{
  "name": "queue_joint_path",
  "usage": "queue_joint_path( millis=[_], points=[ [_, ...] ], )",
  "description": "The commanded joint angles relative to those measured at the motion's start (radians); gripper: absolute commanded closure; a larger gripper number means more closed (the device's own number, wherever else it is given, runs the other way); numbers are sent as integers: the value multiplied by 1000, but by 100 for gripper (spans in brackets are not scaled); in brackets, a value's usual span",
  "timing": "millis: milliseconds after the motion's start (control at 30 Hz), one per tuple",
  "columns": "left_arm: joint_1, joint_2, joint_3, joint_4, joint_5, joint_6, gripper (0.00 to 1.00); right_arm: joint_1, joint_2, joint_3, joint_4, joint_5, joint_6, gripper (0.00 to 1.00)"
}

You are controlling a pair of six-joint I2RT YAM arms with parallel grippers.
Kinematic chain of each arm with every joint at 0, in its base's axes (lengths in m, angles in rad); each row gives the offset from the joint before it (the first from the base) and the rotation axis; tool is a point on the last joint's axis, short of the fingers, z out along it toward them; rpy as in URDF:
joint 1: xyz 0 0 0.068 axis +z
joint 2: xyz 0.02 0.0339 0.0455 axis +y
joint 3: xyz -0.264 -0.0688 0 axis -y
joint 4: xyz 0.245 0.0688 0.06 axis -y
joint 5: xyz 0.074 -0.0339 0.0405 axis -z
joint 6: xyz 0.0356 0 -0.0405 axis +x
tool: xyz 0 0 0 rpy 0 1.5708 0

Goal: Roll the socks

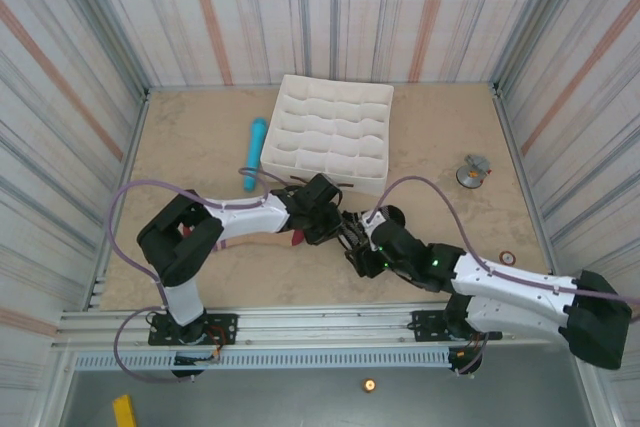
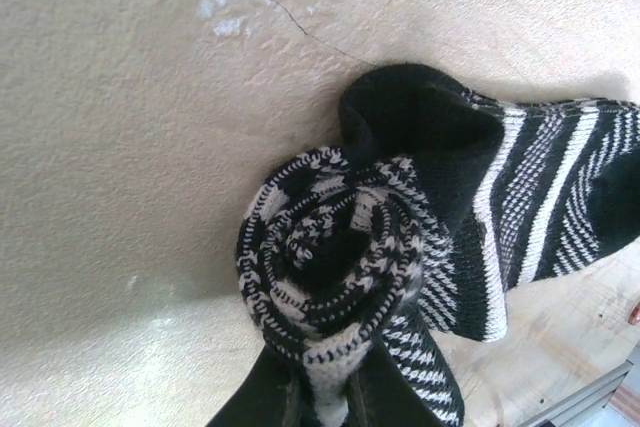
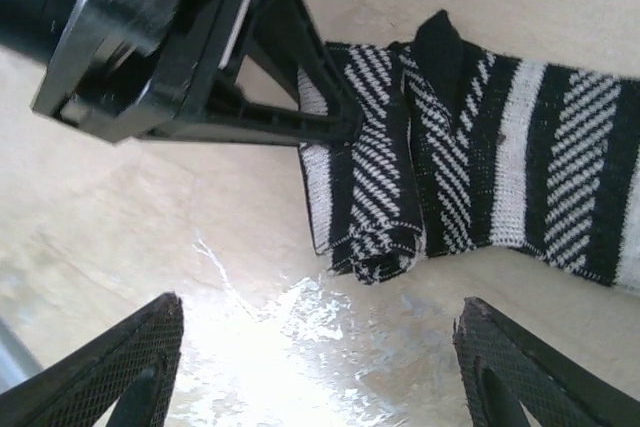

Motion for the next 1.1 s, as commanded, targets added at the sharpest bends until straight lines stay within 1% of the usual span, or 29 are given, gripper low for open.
queue_joint_path(
  millis=[0, 100, 333, 500, 667, 900, 1067],
  points=[
    [16, -35, -38, -61, 25, -27, 100, 104, 72, 38, 18, 265, -124, 28],
    [31, -39, -48, -54, 51, -29, 100, 160, 139, 44, 73, 338, -177, 29],
    [42, -39, -50, -54, 73, -20, 100, 237, 305, 59, 200, 471, -247, 31],
    [45, -37, -54, -55, 84, -17, 100, 255, 395, 59, 305, 555, -282, 32],
    [47, -37, -63, -48, 89, -20, 100, 244, 487, 54, 379, 583, -292, 35],
    [50, -33, -82, -12, 112, -39, 100, 239, 551, 31, 400, 597, -215, 38],
    [50, -29, -92, 7, 117, -44, 100, 230, 566, 10, 398, 579, -147, 53]
  ],
)
